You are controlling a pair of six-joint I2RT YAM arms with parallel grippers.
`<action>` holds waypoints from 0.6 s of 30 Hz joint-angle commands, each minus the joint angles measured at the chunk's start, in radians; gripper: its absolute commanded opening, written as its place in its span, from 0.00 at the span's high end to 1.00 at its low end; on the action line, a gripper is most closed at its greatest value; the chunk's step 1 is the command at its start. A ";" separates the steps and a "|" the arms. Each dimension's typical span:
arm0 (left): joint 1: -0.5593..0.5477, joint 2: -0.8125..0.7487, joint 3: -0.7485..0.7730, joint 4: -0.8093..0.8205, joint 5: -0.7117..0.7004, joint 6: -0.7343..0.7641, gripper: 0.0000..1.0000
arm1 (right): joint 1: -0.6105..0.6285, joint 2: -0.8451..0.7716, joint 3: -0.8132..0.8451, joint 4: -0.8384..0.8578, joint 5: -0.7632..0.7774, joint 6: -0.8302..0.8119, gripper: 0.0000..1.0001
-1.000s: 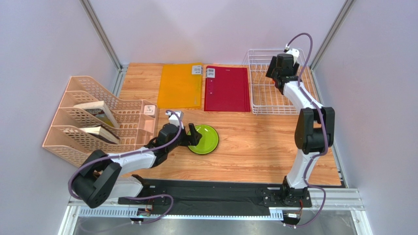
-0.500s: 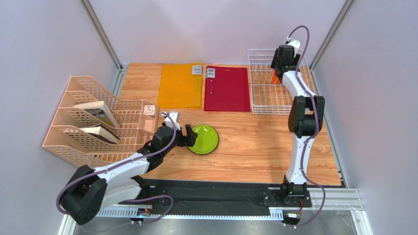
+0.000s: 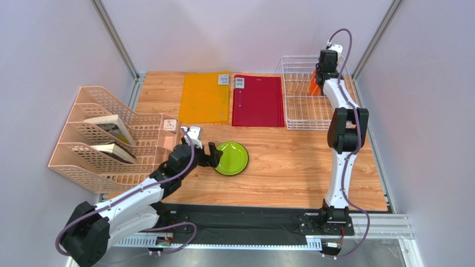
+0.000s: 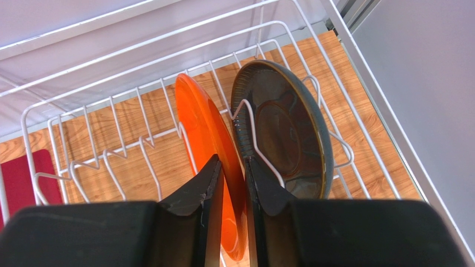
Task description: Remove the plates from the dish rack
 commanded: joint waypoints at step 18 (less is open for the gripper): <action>-0.003 0.034 0.015 0.048 -0.010 0.010 0.00 | 0.002 0.060 0.022 -0.052 0.017 -0.085 0.69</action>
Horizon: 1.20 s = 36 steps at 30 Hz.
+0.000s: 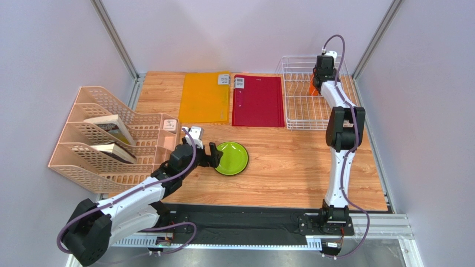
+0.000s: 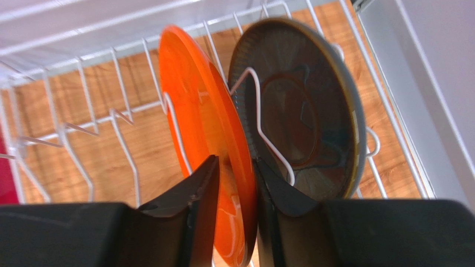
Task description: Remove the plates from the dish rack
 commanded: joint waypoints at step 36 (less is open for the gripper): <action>-0.003 0.056 0.005 0.094 -0.022 -0.009 0.00 | 0.057 -0.140 -0.197 0.203 0.197 -0.066 0.63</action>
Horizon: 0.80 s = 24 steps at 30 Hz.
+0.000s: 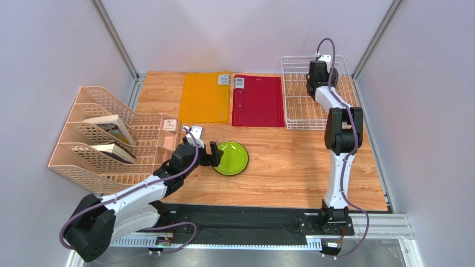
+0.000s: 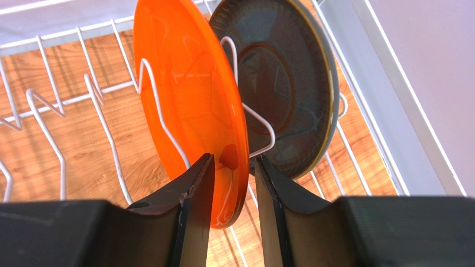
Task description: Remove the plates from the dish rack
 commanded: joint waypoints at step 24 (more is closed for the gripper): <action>-0.003 0.041 0.010 0.075 -0.016 -0.004 0.00 | 0.061 -0.277 -0.140 0.224 0.178 -0.098 0.96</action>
